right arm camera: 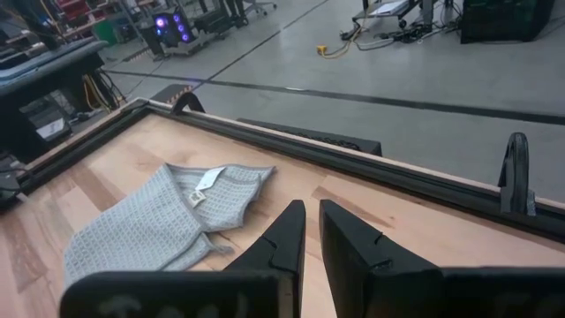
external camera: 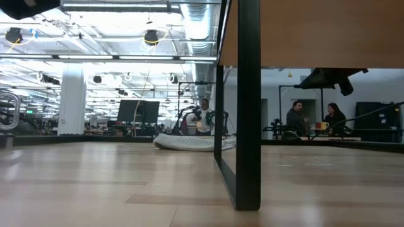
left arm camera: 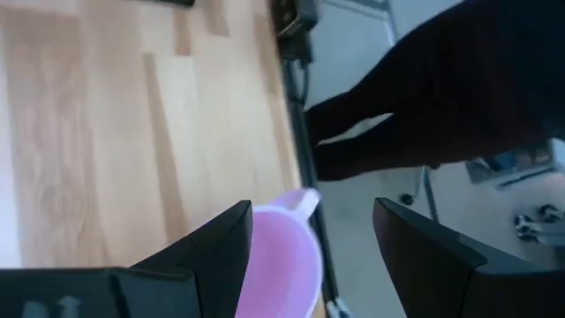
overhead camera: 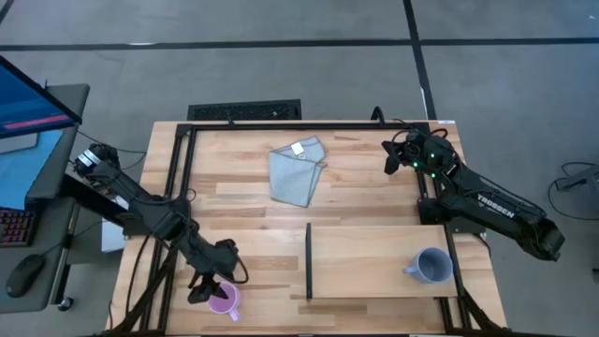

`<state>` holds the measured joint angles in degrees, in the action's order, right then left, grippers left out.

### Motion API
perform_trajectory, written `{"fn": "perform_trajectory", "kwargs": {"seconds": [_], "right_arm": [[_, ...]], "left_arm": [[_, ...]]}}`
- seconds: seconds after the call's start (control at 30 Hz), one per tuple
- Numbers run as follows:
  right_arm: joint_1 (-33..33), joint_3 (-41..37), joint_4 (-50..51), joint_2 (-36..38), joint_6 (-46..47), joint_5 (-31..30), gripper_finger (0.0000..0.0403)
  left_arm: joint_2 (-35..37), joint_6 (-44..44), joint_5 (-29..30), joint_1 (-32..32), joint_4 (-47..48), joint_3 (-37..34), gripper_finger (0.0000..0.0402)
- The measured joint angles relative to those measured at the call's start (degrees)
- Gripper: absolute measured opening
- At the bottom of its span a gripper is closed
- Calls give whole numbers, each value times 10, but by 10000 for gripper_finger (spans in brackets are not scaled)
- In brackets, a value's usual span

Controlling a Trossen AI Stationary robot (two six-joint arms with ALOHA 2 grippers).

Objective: Stack small to large cups/mugs on shelf
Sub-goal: Put the pink mug on the shelf

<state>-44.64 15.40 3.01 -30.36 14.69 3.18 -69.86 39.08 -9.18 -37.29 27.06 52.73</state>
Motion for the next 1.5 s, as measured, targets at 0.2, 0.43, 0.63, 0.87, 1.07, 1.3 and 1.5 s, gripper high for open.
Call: {"fn": "perform_trajectory", "kwargs": {"seconds": [0.2, 0.43, 0.63, 0.87, 1.07, 1.3, 1.5], "right_arm": [[0, 0, 0, 0, 5, 0, 59], [0, 0, 0, 0, 5, 0, 59], [0, 0, 0, 0, 5, 0, 59], [0, 0, 0, 0, 4, 0, 59], [0, 0, 0, 0, 4, 0, 59], [0, 0, 0, 0, 4, 0, 59], [0, 0, 0, 0, 4, 0, 59]], "left_arm": [[0, 2, 43, 1, 52, 0, 228], [0, -1, 87, 1, 61, 0, 228], [0, 24, 74, 1, 69, 0, 228], [-25, 18, 57, -1, 107, 0, 225], [-68, 10, 2, -1, 111, 0, 224], [-111, -16, -12, -1, 92, 0, 224], [-134, -10, -11, -1, 95, 0, 224]]}}
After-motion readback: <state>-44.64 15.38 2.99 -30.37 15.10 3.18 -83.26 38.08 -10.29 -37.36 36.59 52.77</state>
